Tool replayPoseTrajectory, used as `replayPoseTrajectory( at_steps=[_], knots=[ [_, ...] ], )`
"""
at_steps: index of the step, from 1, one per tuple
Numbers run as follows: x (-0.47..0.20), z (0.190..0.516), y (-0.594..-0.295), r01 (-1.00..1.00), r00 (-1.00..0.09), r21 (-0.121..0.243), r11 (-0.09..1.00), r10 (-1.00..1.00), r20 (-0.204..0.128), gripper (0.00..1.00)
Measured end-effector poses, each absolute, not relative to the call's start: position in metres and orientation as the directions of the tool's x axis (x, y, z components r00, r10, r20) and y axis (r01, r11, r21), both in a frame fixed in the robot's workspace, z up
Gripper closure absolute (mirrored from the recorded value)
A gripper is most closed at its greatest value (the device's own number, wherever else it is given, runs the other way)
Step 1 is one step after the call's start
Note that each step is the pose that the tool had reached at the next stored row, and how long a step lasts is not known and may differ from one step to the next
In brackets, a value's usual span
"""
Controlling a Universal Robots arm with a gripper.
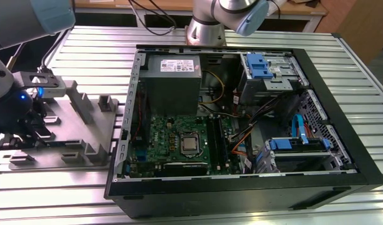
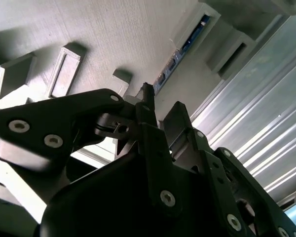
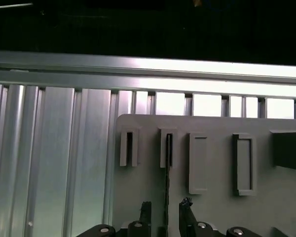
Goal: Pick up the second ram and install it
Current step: 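Pick up the second ram and move it above second insertion slot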
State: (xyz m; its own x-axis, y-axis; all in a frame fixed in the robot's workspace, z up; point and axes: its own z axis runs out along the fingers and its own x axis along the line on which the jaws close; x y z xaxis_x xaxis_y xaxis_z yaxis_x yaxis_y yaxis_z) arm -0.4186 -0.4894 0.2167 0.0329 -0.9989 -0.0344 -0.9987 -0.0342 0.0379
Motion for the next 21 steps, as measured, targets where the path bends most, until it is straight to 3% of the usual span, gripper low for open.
replayPoseTrajectory(
  at_steps=[21],
  knots=[
    [-0.425,0.199,-0.486,-0.998,0.045,0.036,-0.046,-0.998,-0.034,0.64]
  ],
)
